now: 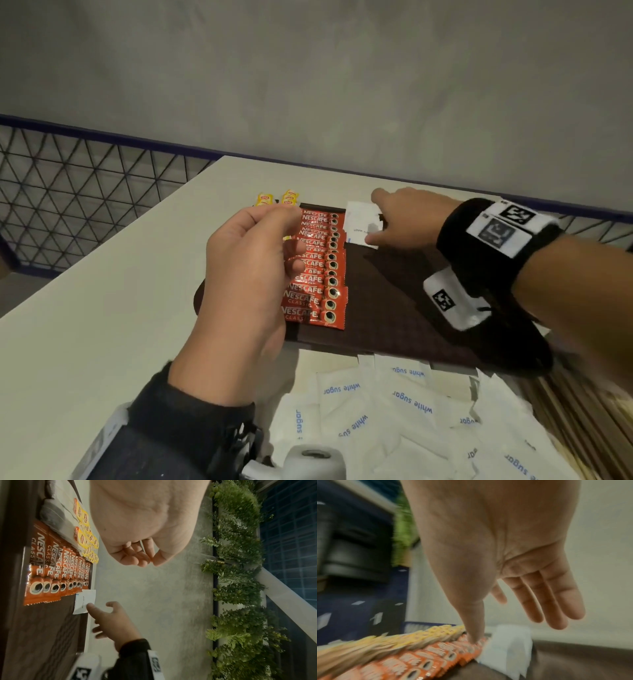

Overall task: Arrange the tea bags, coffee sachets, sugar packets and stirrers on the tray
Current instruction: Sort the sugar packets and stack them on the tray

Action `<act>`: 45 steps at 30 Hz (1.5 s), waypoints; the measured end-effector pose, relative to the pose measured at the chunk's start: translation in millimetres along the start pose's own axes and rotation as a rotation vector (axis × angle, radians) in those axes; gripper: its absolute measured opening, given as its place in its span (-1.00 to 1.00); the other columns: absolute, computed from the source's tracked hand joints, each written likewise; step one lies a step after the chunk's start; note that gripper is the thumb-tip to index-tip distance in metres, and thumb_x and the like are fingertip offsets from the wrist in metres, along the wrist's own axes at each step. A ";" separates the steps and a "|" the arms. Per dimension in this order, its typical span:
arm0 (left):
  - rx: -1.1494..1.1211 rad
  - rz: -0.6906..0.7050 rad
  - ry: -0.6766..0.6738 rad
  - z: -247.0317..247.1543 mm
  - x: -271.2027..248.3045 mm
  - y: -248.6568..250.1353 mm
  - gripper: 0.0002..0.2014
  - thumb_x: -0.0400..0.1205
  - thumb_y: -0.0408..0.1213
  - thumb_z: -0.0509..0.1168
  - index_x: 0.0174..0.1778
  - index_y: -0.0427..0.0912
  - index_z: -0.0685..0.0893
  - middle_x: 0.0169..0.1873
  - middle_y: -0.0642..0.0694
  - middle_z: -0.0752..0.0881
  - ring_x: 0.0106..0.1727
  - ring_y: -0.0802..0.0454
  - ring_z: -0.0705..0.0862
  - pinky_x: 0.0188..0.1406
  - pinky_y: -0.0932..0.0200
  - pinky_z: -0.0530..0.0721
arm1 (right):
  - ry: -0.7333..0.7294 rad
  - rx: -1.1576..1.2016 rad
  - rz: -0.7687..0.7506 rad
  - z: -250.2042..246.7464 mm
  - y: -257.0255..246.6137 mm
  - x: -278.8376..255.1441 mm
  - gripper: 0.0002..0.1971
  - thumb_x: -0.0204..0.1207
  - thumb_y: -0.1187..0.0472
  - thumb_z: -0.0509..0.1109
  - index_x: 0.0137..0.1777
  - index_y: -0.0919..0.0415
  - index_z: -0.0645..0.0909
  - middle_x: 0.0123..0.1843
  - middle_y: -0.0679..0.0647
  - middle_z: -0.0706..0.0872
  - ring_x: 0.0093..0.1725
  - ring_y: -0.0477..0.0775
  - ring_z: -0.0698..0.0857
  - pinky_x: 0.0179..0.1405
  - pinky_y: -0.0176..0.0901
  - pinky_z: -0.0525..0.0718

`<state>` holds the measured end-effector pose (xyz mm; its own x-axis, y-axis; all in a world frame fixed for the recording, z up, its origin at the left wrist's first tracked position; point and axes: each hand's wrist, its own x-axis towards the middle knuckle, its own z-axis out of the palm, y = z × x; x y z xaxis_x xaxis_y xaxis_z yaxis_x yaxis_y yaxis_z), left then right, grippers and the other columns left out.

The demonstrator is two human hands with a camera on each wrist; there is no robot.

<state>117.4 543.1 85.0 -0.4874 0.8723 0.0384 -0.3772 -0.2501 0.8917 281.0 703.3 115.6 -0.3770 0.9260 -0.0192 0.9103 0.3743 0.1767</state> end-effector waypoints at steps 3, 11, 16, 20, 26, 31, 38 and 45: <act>0.016 -0.017 -0.016 2.0 -2.5 -1.3 -0.85 0.65 -0.32 0.44 -0.25 -0.09 0.75 -0.49 0.06 0.72 -0.43 0.13 0.65 -0.47 0.22 0.55 | -0.091 0.004 -0.246 -35.0 -18.9 -61.7 -0.55 0.58 -0.30 0.38 0.35 -0.10 0.58 0.07 -0.15 0.74 -0.06 -0.10 0.68 -0.05 -0.16 0.65; 0.074 -0.083 -0.014 2.9 -12.6 -5.7 -0.89 0.69 -0.33 0.40 -0.16 -0.13 0.74 -0.48 0.04 0.71 -0.48 0.16 0.59 -0.49 0.25 0.56 | -0.393 -0.152 -0.433 -11.7 -67.4 -188.7 -0.30 0.36 -0.57 0.36 0.43 -0.27 0.40 0.11 -0.16 0.55 -0.03 -0.05 0.67 -0.09 -0.07 0.74; 0.085 -0.091 -0.033 1.0 -15.4 -1.0 -0.90 0.70 -0.35 0.39 -0.12 -0.12 0.75 -0.45 0.06 0.72 -0.40 0.13 0.63 -0.43 0.25 0.59 | -0.285 -0.028 -0.387 10.5 -65.0 -203.8 -0.53 0.51 -0.34 0.43 0.34 -0.25 0.46 0.02 -0.16 0.46 -0.07 0.01 0.67 -0.03 0.04 0.75; 0.119 -0.089 -0.091 2.7 -20.3 0.8 -0.95 0.71 -0.34 0.39 -0.02 -0.12 0.76 -0.31 0.01 0.74 -0.31 0.13 0.66 -0.33 0.22 0.64 | -0.258 -0.005 -0.376 13.0 -66.6 -215.4 -0.76 0.64 0.06 0.36 0.28 -0.17 0.56 -0.03 -0.08 0.44 -0.14 0.03 0.65 -0.13 0.06 0.75; 0.198 -0.083 -0.212 3.5 -30.0 1.3 -0.94 0.69 -0.31 0.44 -0.07 -0.08 0.79 -0.23 0.00 0.77 -0.27 0.09 0.69 -0.27 0.19 0.67 | -0.229 0.050 -0.335 4.1 -63.2 -212.1 -0.84 0.62 0.20 0.33 -0.06 -0.04 0.72 -0.13 -0.07 0.66 -0.18 -0.01 0.70 -0.14 0.02 0.77; 0.222 -0.093 -0.248 -1.1 -33.8 4.4 -0.96 0.69 -0.29 0.44 -0.05 -0.09 0.79 -0.19 -0.03 0.78 -0.25 0.08 0.70 -0.26 0.22 0.69 | -0.174 0.291 -0.196 -10.0 -45.8 -206.9 -0.72 0.62 0.10 0.46 0.30 -0.17 0.73 0.33 -0.26 0.70 0.21 -0.18 0.71 0.15 -0.29 0.72; 0.269 -0.199 -0.475 3.7 -36.8 8.1 -0.71 0.66 0.03 0.46 0.06 -0.14 0.81 -0.20 -0.02 0.81 -0.32 0.10 0.73 -0.32 0.20 0.64 | -0.125 1.287 -0.174 -28.7 -24.3 -197.7 -0.65 0.50 0.50 0.51 0.22 0.16 0.79 0.06 0.14 0.89 0.10 0.26 0.85 0.16 0.08 0.79; 0.319 -0.190 -0.645 3.8 -38.0 -1.9 -0.68 0.55 -0.33 0.57 0.23 -0.12 0.82 0.10 -0.19 0.88 0.11 -0.10 0.88 0.02 0.03 0.82 | 0.022 1.676 -0.067 3.6 -19.7 -183.5 -0.66 0.53 0.53 0.43 0.28 0.31 0.72 0.13 0.36 0.84 0.13 0.40 0.82 0.08 0.04 0.82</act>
<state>139.7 512.0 83.5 0.1594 0.9864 0.0400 -0.1140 -0.0219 0.9932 332.9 526.1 112.1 -0.4090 0.9120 0.0323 0.0522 0.0587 -0.9969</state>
